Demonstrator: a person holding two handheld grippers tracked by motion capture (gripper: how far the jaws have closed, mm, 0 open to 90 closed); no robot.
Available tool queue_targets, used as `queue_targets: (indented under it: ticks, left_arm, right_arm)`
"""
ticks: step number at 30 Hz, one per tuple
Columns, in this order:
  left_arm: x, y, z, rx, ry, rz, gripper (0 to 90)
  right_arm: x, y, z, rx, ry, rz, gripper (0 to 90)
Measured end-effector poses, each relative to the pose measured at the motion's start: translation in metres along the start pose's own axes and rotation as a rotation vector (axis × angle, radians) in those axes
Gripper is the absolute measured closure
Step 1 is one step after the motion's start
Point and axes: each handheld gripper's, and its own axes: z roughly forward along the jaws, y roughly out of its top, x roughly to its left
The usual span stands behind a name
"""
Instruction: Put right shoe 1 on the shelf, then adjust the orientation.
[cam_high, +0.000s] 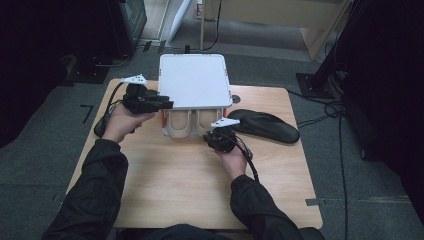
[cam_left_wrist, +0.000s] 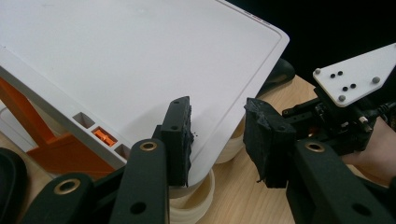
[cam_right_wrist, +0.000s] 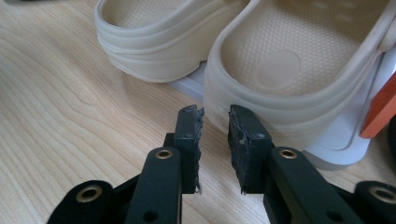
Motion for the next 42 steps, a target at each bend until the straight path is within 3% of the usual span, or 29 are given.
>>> queue_targets:
  ticks: [5, 16, 22, 30, 42]
  left_arm:
    - [0.000, -0.001, 0.000, -0.006, -0.015, 0.003, 58.9]
    - [-0.001, 0.000, 0.000, -0.008, -0.003, 0.004, 51.1]
    - [0.000, 0.000, -0.004, -0.003, -0.006, -0.001, 50.3]
    - [-0.001, -0.001, -0.018, -0.015, 0.007, -0.004, 49.8]
    - [0.008, -0.021, -0.047, -0.013, 0.087, -0.029, 55.3]
  right_arm:
    - [0.002, -0.002, -0.010, -0.008, 0.052, 0.004, 70.9]
    - [0.002, -0.009, -0.042, -0.037, 0.143, -0.002, 63.0]
    - [0.002, -0.016, -0.053, -0.030, 0.159, -0.039, 59.4]
    - [-0.004, -0.024, -0.058, -0.042, 0.174, -0.032, 56.6]
    - [-0.026, -0.025, -0.081, -0.066, 0.171, -0.048, 56.0]
